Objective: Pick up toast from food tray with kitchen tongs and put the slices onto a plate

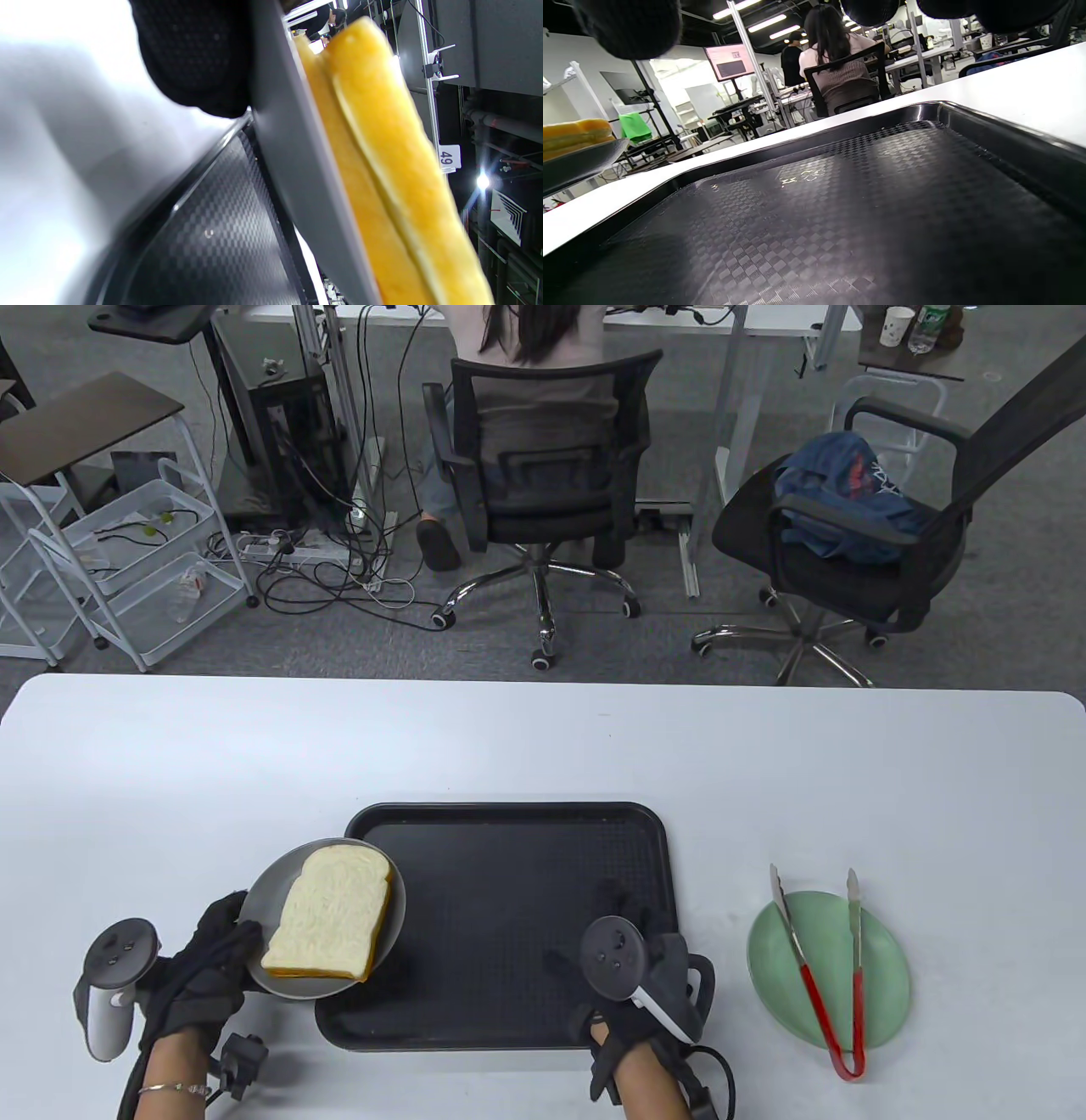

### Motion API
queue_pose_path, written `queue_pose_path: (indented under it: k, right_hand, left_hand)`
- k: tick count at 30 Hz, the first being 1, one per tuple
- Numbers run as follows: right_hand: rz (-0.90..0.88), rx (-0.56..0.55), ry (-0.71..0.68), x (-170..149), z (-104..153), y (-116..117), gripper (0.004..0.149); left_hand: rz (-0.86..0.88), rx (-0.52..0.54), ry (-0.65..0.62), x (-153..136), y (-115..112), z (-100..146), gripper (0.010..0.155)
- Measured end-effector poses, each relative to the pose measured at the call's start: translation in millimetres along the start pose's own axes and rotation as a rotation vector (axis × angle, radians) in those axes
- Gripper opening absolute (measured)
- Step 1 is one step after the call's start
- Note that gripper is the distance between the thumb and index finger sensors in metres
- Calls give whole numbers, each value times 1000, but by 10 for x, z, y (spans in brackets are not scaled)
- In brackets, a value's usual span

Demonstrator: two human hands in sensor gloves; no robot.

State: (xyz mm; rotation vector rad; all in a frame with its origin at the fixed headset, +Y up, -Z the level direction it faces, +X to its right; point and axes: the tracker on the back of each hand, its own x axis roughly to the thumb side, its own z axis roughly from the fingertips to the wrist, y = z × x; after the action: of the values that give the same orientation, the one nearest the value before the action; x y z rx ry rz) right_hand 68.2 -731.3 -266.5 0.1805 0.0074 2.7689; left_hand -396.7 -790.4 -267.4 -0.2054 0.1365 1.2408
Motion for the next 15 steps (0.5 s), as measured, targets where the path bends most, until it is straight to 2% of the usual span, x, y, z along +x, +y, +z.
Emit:
queue_pose_path:
  k: [5,15]
  right_hand:
    - [12,-80,-58,-101,5,124,96]
    - [4,-16,-93,-190,35,199,97]
  left_hand:
    - [-14,-4,10,2,-12,-15,60]
    - [-31,-25,9,35,-100,-37,60]
